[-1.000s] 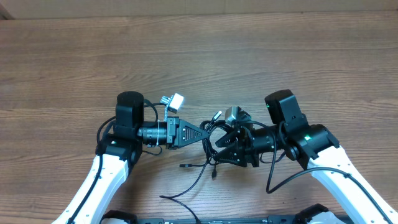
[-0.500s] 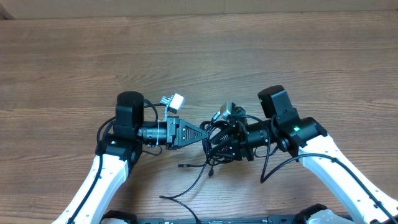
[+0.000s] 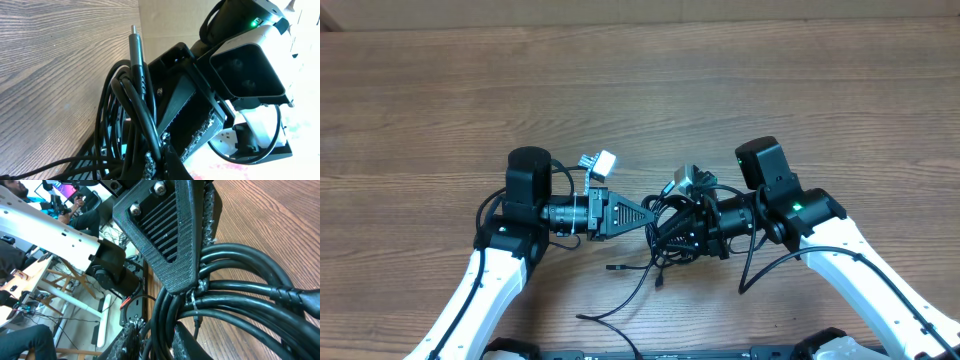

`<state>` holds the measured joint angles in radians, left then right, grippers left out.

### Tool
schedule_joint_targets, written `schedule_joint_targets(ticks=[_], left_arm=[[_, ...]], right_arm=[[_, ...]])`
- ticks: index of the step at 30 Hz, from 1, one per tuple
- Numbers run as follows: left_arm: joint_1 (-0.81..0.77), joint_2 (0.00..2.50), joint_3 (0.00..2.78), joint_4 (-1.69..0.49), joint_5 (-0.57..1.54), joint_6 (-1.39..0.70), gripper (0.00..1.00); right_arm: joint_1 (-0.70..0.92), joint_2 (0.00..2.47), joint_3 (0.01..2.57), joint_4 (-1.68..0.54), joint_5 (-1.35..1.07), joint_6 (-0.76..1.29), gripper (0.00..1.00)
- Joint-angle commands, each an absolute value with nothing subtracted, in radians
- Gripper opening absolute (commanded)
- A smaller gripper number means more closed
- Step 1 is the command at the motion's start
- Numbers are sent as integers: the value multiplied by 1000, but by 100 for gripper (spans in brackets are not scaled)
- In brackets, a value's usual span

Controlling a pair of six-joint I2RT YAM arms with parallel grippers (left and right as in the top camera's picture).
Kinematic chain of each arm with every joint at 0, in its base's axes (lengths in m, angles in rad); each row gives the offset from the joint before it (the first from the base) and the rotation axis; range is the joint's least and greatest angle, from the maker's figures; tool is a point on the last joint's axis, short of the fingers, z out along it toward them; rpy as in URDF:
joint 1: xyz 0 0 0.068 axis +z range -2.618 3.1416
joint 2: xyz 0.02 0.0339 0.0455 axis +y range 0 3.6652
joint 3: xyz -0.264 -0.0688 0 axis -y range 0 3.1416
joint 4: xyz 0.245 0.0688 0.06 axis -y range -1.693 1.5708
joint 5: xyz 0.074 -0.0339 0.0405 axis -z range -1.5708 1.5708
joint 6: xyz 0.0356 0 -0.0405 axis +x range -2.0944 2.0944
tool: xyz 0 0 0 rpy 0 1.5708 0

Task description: Untangle cables

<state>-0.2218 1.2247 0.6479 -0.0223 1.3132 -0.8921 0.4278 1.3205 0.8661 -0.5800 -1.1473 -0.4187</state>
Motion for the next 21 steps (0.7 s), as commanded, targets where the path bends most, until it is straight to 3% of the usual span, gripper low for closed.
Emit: schedule_joint_targets(ticks=[1, 9, 15, 17, 19, 21], left_arm=[[-216, 1206, 664, -17, 1324, -906, 5], [-216, 1206, 664, -17, 1324, -905, 4], [-216, 1206, 664, -18, 1290, -883, 6], [-216, 1206, 664, -19, 1277, -865, 21], [-216, 1206, 664, -26, 1263, -844, 45], [-216, 1206, 664, -34, 1245, -840, 56]], right_arm=[[459, 1319, 889, -580, -1127, -421, 20], [477, 1319, 889, -577, -1112, -421, 4], [476, 1319, 889, -576, -1123, -416, 4], [476, 1319, 889, -574, -1122, -402, 4], [476, 1319, 889, -562, -1118, -363, 4], [476, 1319, 889, -546, -1119, -334, 4]])
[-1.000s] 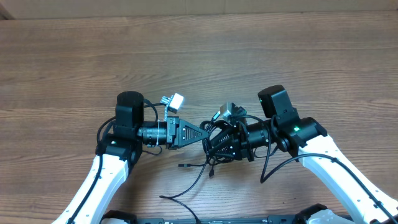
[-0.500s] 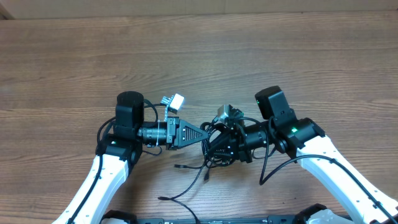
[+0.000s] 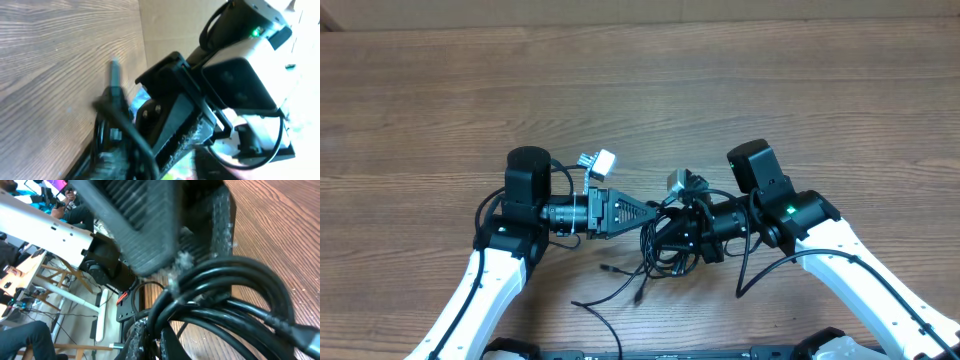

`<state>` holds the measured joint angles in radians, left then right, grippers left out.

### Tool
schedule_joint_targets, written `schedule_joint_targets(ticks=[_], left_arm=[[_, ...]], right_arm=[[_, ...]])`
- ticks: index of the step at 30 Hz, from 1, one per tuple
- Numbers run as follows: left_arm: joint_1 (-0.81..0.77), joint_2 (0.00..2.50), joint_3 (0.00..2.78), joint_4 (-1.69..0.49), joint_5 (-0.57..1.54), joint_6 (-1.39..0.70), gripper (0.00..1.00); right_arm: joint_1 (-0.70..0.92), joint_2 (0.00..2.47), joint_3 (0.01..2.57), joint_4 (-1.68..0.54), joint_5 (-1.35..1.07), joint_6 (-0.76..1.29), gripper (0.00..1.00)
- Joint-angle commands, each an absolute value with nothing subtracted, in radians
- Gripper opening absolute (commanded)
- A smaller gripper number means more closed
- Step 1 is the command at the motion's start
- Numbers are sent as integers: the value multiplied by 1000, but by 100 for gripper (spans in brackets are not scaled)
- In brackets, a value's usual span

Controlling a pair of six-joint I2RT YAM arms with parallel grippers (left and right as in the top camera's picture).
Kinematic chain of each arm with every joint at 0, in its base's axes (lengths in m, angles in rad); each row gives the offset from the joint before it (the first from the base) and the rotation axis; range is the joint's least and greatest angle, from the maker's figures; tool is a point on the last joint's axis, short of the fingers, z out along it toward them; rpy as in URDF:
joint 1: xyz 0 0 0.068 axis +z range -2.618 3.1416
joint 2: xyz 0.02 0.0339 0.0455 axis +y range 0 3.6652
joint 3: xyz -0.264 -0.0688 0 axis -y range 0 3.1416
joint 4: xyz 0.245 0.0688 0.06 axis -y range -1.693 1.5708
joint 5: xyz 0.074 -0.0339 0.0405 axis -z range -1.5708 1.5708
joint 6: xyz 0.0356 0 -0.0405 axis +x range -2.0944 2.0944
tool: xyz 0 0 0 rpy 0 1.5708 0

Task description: Untangle cables

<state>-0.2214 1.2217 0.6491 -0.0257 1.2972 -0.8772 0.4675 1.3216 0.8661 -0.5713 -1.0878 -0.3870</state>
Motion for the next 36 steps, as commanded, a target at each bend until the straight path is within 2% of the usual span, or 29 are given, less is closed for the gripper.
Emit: schedule_joint_targets(ticks=[1, 6, 10, 18, 23, 25, 27, 29, 31, 32, 34, 36], left_arm=[[-216, 1206, 664, -38, 1241, -836, 62], [-216, 1206, 664, -52, 1230, -807, 89], [-216, 1206, 664, -53, 1230, -807, 93], [-216, 1206, 664, -52, 1230, -785, 87], [-216, 1206, 664, -53, 1222, -780, 86], [-216, 1206, 664, -53, 1221, -770, 86], [-216, 1206, 664, -57, 1208, -735, 81], [-216, 1206, 664, -101, 1145, -704, 80], [-218, 1206, 664, -201, 992, -691, 79], [-220, 1206, 664, -249, 915, -693, 79], [-236, 1206, 664, -354, 726, -708, 77], [-257, 1206, 664, -398, 610, -731, 76]], right_arm=[[476, 1319, 889, -536, -1118, -316, 4], [476, 1319, 889, -489, -1100, -237, 4], [476, 1319, 889, -459, -961, -96, 4], [476, 1319, 889, -457, -956, -97, 4], [476, 1319, 889, -471, -766, 5, 4], [476, 1319, 889, -483, -690, 39, 10], [476, 1319, 889, -500, -645, 39, 17], [476, 1319, 889, -521, -601, 51, 21], [476, 1319, 889, -546, -535, 97, 22], [476, 1319, 889, -561, -493, 128, 27], [476, 1319, 889, -600, -370, 228, 30], [476, 1319, 889, -639, -257, 323, 39]])
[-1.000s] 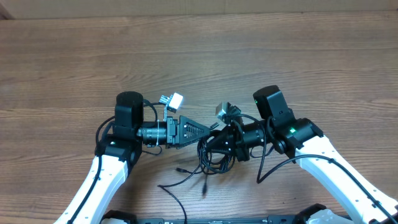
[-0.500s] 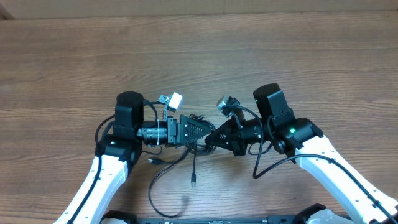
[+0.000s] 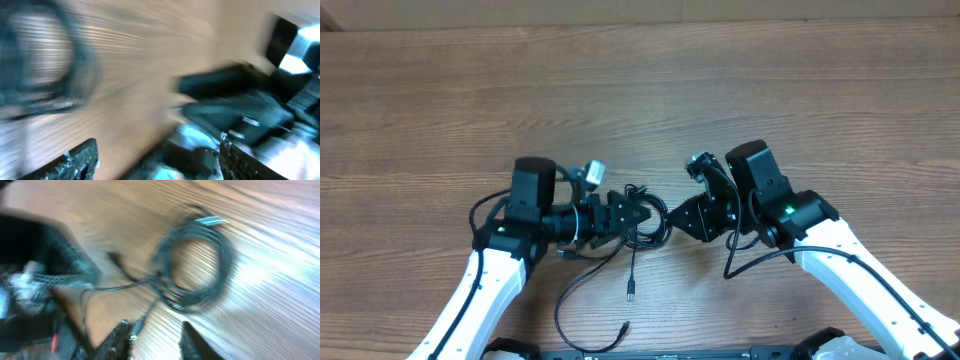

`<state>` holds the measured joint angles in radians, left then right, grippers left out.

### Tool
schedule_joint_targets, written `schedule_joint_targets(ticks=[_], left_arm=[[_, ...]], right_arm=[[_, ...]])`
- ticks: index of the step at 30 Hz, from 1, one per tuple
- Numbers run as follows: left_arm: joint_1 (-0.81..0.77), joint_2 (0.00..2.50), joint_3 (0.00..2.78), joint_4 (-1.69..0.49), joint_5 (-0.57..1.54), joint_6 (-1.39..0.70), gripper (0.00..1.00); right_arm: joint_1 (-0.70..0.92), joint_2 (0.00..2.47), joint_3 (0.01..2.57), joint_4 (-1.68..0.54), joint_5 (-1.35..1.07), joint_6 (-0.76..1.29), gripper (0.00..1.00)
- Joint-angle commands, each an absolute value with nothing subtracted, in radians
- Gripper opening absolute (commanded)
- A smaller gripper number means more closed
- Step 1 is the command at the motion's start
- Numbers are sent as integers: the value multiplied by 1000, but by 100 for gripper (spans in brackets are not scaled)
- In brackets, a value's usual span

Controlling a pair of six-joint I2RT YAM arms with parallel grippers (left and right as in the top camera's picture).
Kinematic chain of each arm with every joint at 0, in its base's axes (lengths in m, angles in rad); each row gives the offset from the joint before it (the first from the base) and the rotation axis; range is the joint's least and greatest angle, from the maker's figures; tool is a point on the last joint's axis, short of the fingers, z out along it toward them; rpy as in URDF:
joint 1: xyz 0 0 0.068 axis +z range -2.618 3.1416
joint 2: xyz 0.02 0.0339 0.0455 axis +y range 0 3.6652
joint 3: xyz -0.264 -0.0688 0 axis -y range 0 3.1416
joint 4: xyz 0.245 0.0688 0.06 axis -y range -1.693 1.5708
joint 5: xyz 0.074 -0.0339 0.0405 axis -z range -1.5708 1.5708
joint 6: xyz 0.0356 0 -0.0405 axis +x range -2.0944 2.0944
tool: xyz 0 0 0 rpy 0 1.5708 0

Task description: Untangle cables

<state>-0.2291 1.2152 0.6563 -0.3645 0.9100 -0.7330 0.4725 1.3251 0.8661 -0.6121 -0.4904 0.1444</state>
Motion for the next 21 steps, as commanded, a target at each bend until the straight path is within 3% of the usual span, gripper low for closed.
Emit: schedule_joint_targets(ticks=[1, 2, 4, 8, 12, 15, 21], left_arm=[[-270, 1206, 664, -395, 585, -733, 76], [-286, 1206, 664, -383, 559, -734, 75], [-307, 1206, 664, -364, 517, -742, 74], [-319, 1206, 664, -422, 379, -767, 50], [-272, 1206, 664, -590, 194, -853, 38], [-221, 1206, 664, -652, 191, -887, 39], [-264, 1206, 664, -571, 227, -862, 47]], right_arm=[[476, 1319, 889, -644, -240, 341, 44], [476, 1319, 889, -643, -246, 344, 52], [478, 1319, 889, -629, -278, 344, 54], [478, 1333, 885, -594, -298, 325, 53], [478, 1375, 867, -535, -388, 271, 51], [478, 1445, 854, -426, -534, 230, 47], [497, 1579, 854, -269, -645, 231, 41]])
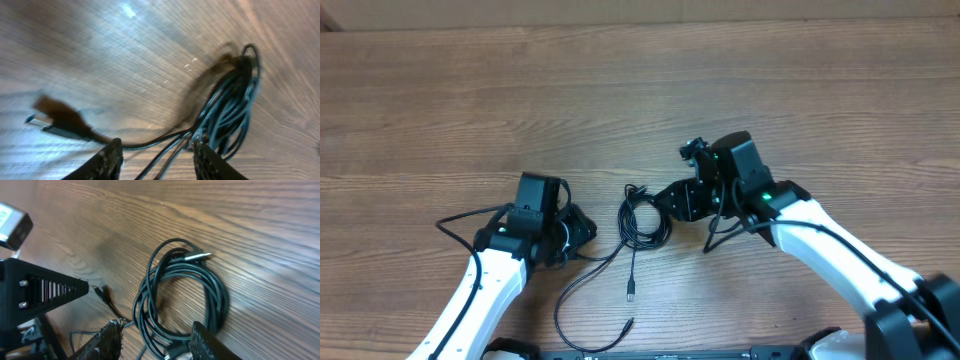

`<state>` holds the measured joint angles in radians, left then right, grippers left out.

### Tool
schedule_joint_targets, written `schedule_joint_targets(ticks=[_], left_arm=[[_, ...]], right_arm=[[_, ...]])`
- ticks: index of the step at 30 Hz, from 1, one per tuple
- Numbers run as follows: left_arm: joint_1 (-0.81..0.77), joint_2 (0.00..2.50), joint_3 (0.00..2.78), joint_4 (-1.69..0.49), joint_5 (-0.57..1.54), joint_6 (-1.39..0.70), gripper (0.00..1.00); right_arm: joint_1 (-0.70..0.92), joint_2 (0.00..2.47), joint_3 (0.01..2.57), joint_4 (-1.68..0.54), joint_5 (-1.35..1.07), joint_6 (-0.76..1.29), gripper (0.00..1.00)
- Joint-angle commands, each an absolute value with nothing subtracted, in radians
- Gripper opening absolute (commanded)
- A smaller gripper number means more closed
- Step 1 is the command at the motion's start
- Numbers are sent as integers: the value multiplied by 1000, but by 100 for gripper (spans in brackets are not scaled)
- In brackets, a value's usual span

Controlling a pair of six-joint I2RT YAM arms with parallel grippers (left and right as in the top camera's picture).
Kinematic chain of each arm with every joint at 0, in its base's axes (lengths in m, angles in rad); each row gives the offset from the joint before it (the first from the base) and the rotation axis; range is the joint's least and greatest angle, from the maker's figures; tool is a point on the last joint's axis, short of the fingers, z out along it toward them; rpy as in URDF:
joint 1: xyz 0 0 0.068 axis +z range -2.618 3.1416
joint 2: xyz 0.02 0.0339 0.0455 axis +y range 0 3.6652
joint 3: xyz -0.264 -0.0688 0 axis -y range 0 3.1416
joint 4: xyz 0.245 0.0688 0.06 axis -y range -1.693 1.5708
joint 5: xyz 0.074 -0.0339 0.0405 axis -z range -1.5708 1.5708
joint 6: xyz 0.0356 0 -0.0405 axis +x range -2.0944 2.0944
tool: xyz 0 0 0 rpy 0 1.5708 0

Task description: Untangle cables

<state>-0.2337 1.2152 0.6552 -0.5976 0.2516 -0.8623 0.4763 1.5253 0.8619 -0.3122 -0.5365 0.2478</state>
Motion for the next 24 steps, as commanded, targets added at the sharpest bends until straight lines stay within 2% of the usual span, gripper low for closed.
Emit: schedule_joint_targets(ticks=[1, 9, 17, 24], left_arm=[[-277, 1208, 664, -568, 207, -861, 48], [-296, 1217, 663, -575, 134, -861, 51], [-296, 1217, 663, -575, 129, -865, 54], [-296, 1217, 663, -575, 130, -865, 57]], right_arm=[[505, 1596, 854, -256, -657, 231, 40], [582, 1652, 854, -209, -634, 232, 34], [643, 1656, 854, -187, -402, 288, 32], [645, 1744, 854, -97, -382, 315, 28]])
